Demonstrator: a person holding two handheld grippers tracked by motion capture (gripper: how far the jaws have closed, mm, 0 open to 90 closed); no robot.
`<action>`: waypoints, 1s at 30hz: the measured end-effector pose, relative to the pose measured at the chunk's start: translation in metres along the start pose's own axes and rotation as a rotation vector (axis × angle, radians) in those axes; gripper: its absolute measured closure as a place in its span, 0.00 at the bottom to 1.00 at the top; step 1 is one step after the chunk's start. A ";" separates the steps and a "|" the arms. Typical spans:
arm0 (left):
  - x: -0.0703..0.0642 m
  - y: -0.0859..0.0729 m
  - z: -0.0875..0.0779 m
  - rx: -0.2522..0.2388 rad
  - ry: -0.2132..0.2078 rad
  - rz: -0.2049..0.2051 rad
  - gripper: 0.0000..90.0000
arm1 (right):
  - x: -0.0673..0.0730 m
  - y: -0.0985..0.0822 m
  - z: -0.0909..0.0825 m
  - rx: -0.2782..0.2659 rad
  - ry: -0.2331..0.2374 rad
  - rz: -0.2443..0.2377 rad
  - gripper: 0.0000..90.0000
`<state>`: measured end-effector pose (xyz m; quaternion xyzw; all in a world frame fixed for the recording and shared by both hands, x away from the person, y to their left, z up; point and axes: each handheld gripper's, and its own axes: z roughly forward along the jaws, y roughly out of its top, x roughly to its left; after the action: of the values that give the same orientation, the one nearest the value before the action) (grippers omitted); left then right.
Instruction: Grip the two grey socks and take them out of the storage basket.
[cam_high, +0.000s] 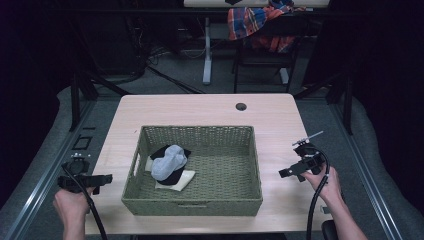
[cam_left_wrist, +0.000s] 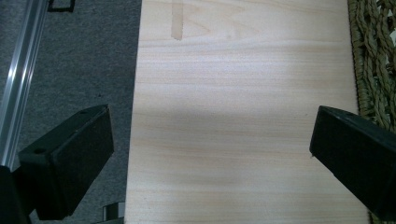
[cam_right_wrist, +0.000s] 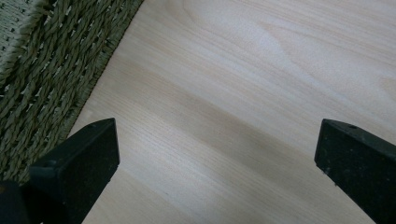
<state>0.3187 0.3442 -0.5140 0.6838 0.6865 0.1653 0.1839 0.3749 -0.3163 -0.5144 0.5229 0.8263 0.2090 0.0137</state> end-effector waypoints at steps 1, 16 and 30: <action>0.000 0.000 0.000 -0.004 0.005 0.001 0.00 | 0.000 0.000 0.000 0.003 0.001 0.001 0.00; -0.004 0.007 -0.011 -0.023 0.003 0.036 0.00 | 0.002 0.000 0.000 0.010 0.023 -0.018 0.00; -0.028 0.044 -0.047 -0.072 -0.055 0.072 0.00 | 0.003 0.000 0.000 0.007 0.049 -0.001 0.00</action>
<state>0.3350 0.3180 -0.4508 0.7053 0.6497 0.1775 0.2211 0.3734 -0.3134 -0.5141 0.5174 0.8273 0.2187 -0.0081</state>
